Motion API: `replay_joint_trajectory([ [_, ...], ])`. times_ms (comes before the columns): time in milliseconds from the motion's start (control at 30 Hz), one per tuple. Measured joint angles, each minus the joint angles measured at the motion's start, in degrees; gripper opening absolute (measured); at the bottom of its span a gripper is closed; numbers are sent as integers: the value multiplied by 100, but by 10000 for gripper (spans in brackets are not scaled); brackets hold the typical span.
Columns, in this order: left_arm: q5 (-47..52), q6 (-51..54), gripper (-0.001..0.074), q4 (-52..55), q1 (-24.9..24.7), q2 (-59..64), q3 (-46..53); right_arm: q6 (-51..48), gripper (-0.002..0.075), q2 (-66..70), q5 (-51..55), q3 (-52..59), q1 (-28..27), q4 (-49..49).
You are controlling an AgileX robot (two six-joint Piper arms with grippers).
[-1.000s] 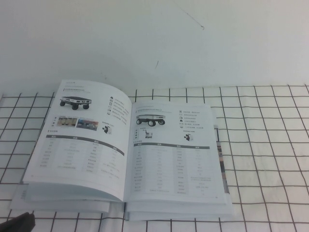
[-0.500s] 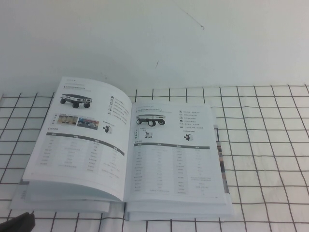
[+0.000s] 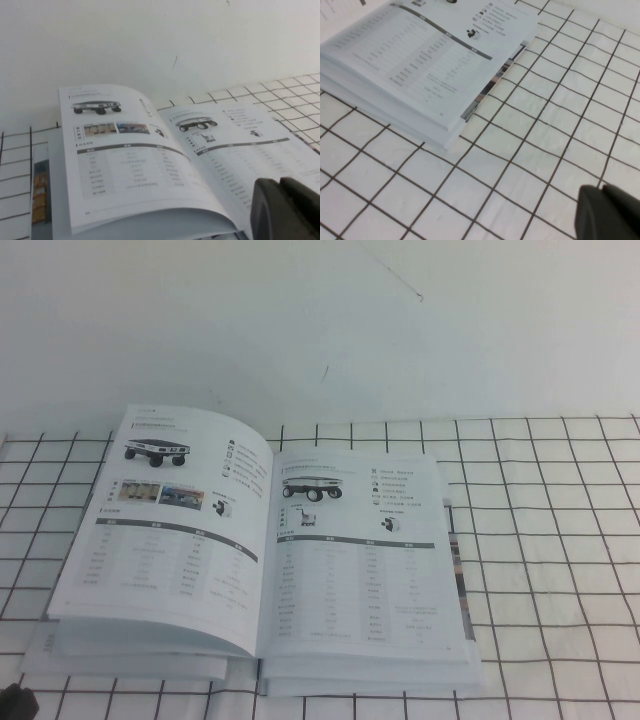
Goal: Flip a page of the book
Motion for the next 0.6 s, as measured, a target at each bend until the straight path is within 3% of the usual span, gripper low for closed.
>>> replay_joint_trajectory([
  [200,-43,291,-3,166,11,-172,9,0,-2,0,4,0,0,0],
  [600,-1324,618,-3,354,105,-184,544,0,-2,0,14,0,0,0],
])
